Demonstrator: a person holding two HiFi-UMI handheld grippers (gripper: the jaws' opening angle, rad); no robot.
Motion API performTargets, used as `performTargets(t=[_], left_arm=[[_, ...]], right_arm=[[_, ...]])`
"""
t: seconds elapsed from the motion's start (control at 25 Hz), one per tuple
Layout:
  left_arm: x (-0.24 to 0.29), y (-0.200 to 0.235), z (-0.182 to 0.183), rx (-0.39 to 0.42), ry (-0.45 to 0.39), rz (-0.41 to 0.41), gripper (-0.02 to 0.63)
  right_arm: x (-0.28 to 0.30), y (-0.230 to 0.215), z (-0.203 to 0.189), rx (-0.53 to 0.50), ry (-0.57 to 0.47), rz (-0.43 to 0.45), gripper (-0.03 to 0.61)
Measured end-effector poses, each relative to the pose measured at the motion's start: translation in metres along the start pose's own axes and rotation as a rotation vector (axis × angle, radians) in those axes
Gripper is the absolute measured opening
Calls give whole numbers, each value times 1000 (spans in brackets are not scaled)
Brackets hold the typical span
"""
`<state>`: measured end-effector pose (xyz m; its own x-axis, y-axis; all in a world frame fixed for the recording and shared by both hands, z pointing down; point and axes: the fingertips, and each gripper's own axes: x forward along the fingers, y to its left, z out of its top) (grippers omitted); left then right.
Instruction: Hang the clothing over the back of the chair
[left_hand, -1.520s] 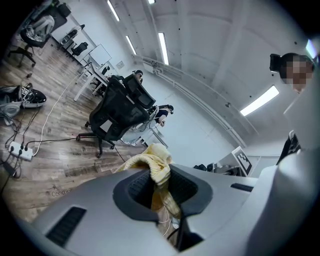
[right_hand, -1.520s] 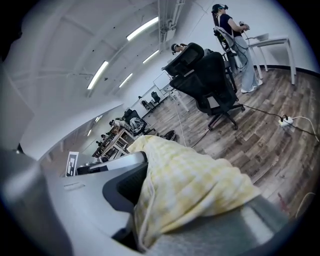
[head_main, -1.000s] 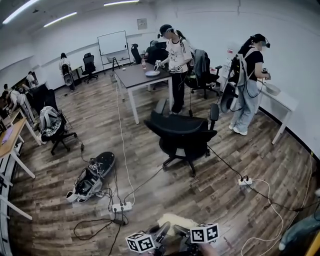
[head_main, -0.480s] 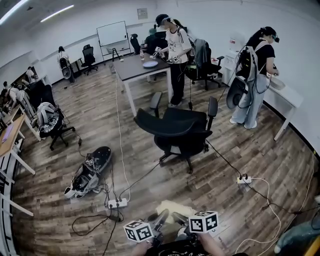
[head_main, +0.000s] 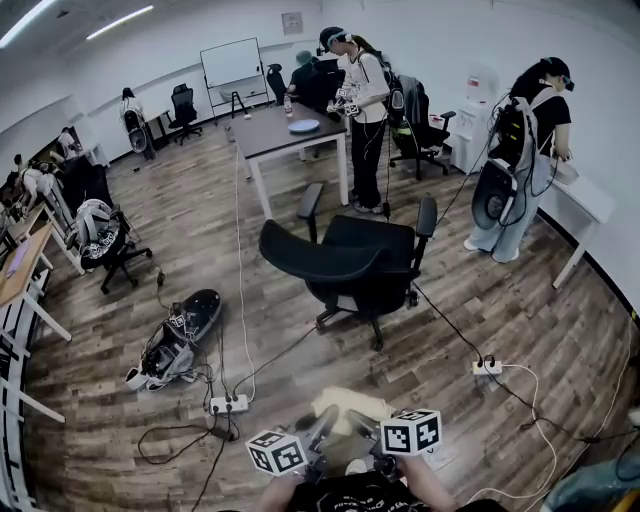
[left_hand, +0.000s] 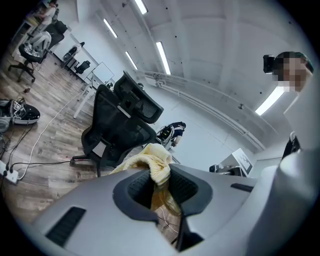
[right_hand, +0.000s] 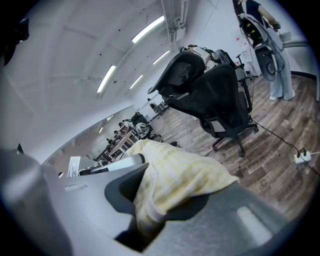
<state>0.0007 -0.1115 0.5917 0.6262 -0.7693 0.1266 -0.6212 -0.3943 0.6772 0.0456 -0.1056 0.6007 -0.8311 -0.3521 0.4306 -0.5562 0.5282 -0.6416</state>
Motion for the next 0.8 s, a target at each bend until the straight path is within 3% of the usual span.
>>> performTargets(t=[0.8], left_arm=[[2, 2, 79, 134, -86, -23, 61]], right_arm=[[26, 31, 69, -108, -22, 108, 84]])
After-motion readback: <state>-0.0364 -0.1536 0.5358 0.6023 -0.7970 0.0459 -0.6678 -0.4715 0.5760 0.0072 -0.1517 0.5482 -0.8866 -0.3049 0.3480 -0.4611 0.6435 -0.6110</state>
